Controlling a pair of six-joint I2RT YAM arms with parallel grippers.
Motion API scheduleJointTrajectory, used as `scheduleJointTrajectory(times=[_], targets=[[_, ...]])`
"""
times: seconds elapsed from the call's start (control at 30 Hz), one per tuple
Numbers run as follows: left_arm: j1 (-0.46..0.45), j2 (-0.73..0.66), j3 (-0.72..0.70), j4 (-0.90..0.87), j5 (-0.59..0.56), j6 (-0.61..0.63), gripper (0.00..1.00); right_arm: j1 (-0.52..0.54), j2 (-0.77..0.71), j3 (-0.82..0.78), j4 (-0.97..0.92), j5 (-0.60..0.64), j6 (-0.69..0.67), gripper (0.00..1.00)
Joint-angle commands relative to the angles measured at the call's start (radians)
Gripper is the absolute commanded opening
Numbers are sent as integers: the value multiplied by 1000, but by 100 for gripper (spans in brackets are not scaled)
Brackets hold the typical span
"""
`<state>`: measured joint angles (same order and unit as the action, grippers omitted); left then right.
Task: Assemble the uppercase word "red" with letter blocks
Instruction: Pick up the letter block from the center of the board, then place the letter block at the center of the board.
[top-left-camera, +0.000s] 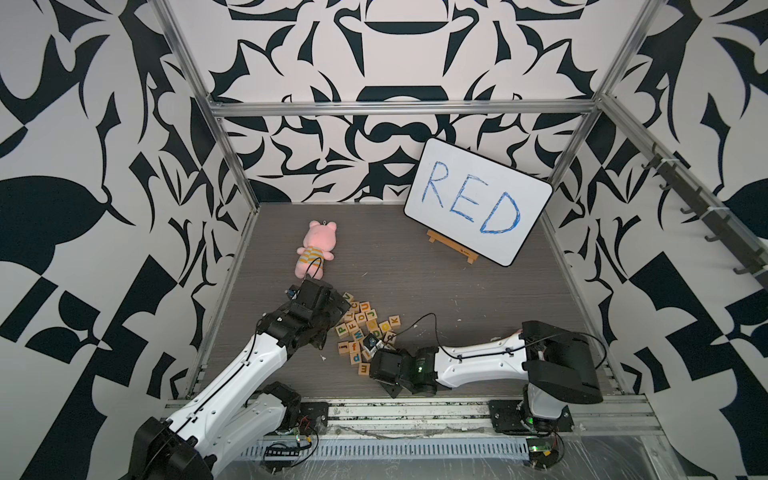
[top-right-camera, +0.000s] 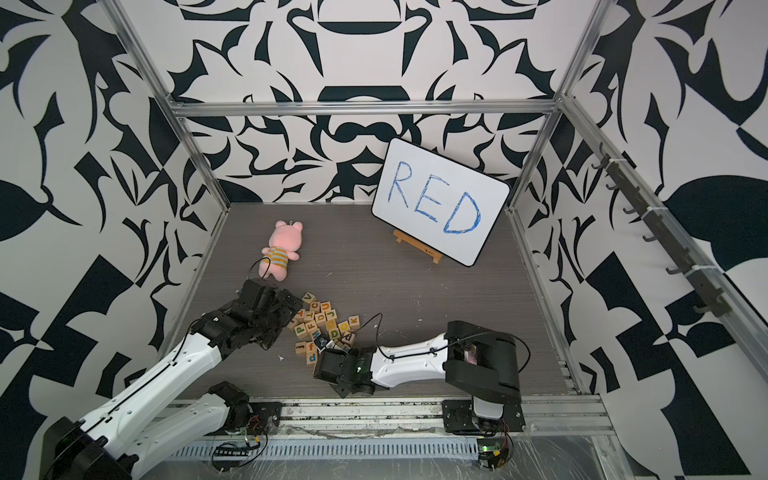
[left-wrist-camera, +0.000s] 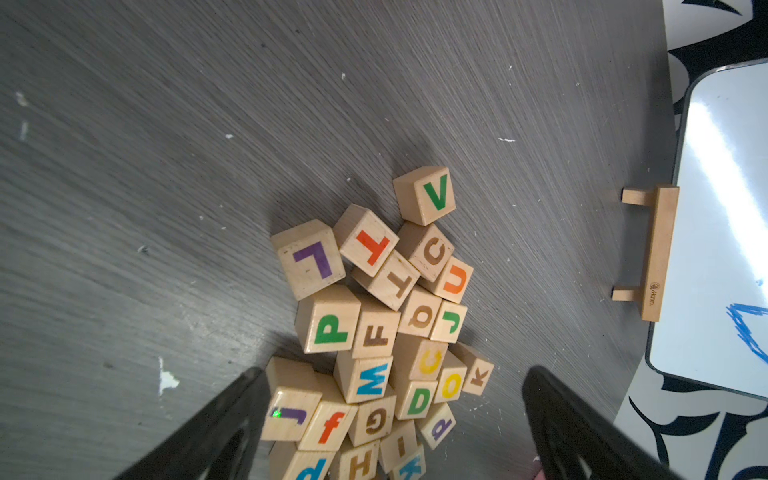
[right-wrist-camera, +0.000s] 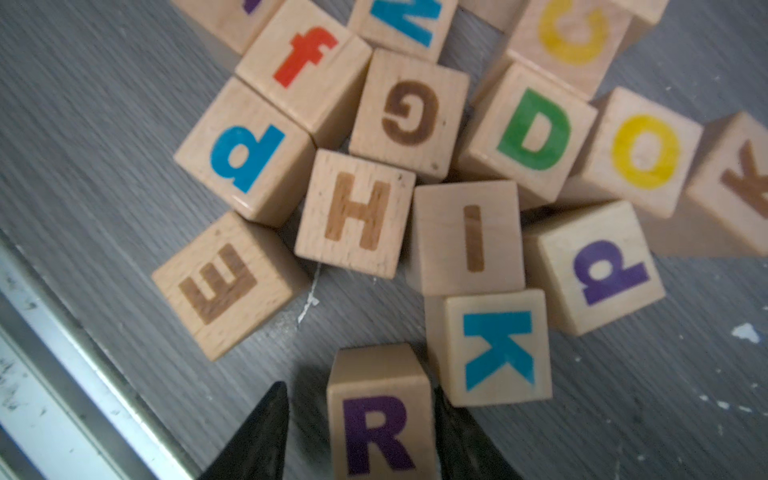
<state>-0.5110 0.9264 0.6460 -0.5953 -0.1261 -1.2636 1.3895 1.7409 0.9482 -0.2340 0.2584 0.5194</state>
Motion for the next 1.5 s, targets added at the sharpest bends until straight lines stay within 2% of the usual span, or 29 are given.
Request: scheduleJointTrajectory(times=[0.0,0.1,0.2,0.27,0.33,0.5,0.8,0.97,1.2,1.33,1.47], targets=[[-3,5,-15,-4,0,-7,100,5,3,43,-5,36,-5,52],[-3,6,-18,-1,2,-8,100,5,4,42,-8,41,-4,42],[-3,12,-19,3,3,-8,100,5,1,43,-12,40,-2,28],[-3,18,-18,7,6,-10,100,5,-6,40,-19,43,3,25],[-3,25,-15,13,6,-9,100,5,-16,31,-21,45,8,13],[-3,48,3,12,8,-8,99,6,-61,9,-25,30,24,0],[-3,45,17,14,2,-9,100,6,-260,-46,-108,51,74,0],[-3,29,13,20,-2,-15,100,7,-384,-49,-205,109,122,0],[-3,19,4,33,-18,-22,100,-13,-512,-10,-328,288,131,0],[-3,13,-5,41,-43,-36,98,-151,-530,54,-410,256,150,0],[-3,-4,-23,61,-58,-56,98,-339,-532,68,-364,162,156,0]])
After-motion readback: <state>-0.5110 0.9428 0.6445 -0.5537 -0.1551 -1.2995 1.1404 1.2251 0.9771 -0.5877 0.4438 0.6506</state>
